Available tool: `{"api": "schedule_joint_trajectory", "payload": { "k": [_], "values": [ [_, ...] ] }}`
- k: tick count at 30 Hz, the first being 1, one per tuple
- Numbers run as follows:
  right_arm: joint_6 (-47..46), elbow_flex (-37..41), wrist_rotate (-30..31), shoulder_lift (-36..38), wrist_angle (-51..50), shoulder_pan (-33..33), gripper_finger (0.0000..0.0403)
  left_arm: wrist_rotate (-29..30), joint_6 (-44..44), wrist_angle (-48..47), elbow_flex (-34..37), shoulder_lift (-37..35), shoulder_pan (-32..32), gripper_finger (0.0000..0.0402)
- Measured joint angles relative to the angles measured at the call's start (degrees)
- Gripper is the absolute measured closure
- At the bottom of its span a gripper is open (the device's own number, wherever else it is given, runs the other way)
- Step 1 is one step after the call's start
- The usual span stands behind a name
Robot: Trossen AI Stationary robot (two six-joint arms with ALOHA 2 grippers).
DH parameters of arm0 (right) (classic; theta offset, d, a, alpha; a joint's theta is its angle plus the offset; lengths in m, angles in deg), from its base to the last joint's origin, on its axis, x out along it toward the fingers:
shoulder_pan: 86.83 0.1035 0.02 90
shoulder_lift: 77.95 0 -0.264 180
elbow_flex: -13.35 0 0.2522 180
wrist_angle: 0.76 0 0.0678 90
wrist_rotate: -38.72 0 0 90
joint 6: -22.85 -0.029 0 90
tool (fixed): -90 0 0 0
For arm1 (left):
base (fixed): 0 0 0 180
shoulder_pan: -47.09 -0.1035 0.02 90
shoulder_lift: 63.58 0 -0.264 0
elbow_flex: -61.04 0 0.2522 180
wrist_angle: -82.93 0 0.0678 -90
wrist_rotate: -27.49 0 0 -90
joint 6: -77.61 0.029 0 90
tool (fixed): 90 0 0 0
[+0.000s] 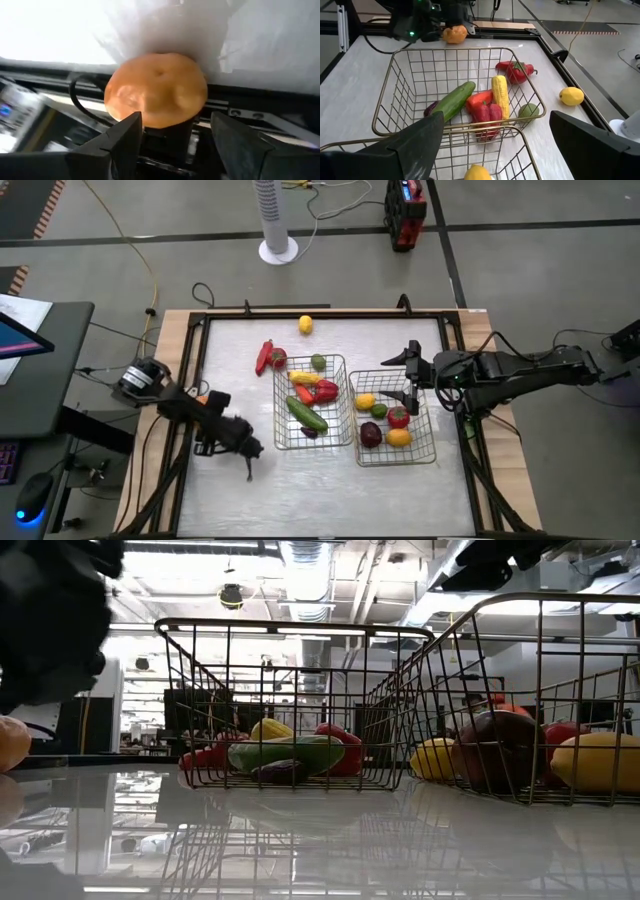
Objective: Sort produce into baskets
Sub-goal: Put the potato into the left wire basket
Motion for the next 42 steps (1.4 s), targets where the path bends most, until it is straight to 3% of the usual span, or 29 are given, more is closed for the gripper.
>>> {"api": "schedule_joint_trajectory", "payload": {
  "k": [9,16,22,26,33,42],
  "values": [
    [-0.22,0.0,-0.02,0.0,0.04,0.0,0.0014,-0.89,-0.23,-0.92,0.75,0.0,6.17,0.0177],
    [-0.28,0.0,-0.04,-0.01,0.07,0.0,0.0014,4.75,10.21,2.08,2.68,0.12,9.55,0.0177],
    [-0.02,0.0,-0.04,0.0,0.09,-0.02,0.0014,14.41,5.68,4.02,1.84,0.22,9.74,0.0177],
    [-0.02,0.0,-0.04,-0.02,0.12,-0.02,0.0014,16.16,5.43,3.64,-1.79,0.22,9.74,0.0177],
    [-0.27,0.0,-0.06,-0.02,0.26,-0.02,0.0014,19.92,-9.55,2.12,-8.75,-2.3,8.92,0.0177],
    [-0.92,0.0,-0.09,-0.02,0.07,0.02,0.0014,17.29,-31.51,14.26,-4.82,-13.98,6.49,0.0177]
  ]
}}
